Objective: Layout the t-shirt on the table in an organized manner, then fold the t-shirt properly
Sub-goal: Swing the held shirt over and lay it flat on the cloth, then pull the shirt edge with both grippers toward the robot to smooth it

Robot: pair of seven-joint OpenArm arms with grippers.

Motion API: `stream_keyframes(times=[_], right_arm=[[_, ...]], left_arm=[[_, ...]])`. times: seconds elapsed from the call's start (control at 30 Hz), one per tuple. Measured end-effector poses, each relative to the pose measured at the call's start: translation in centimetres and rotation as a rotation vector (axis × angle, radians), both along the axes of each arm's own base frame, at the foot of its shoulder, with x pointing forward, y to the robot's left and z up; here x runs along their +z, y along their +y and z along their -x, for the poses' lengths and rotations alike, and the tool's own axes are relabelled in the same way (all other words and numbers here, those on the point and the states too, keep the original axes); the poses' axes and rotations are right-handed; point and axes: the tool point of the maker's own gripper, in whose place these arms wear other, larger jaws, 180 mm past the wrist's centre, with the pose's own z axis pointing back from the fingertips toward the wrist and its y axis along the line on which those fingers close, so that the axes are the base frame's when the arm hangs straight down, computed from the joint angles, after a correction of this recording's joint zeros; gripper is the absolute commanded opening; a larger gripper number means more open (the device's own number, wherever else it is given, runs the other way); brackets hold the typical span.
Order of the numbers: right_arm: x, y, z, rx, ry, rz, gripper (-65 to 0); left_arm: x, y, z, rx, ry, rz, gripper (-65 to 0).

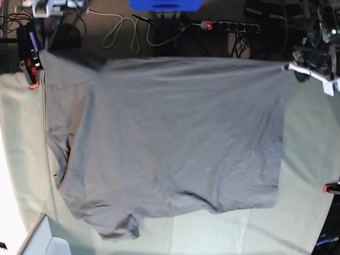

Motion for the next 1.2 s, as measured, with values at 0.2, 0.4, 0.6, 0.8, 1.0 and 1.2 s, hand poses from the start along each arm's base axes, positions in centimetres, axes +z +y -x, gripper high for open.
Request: stream_keyframes(times=[0.2, 0.4, 0.6, 0.8, 1.0, 1.2], right_arm=[[0.3, -0.1, -3.1, -0.007, -0.06, -0.006, -65.0], [-0.9, -0.4, -7.4, -0.036, -0.032, -0.041, -65.0], [-0.2, -0.7, -11.0, -0.05, -0.079, -0.058, -65.0], [0.5, -1.1, -15.7, -0.072, -0.092, -0.091, -65.0], [0.3, 0.2, -20.8, -0.048, -0.083, -0.141, -65.0], [-2.1, 0.9, -24.1, 0.019, -0.026, -0.133, -65.0]], left_arm=[[0.8, 0.0, -2.0, 0.004, -0.05, 0.005, -65.0], [2.0, 0.3, -5.2, 0.016, -0.135, 0.015, -65.0], [2.2, 0.7, -7.4, 0.038, -0.156, 0.03, -65.0], [3.6, 0.8, -9.8, 0.042, -0.22, 0.038, -65.0], [1.8, 1.7, -11.6, 0.091, -0.201, 0.084, -65.0], [1.4, 1.7, -13.4, 0.106, -0.202, 0.118, -65.0]])
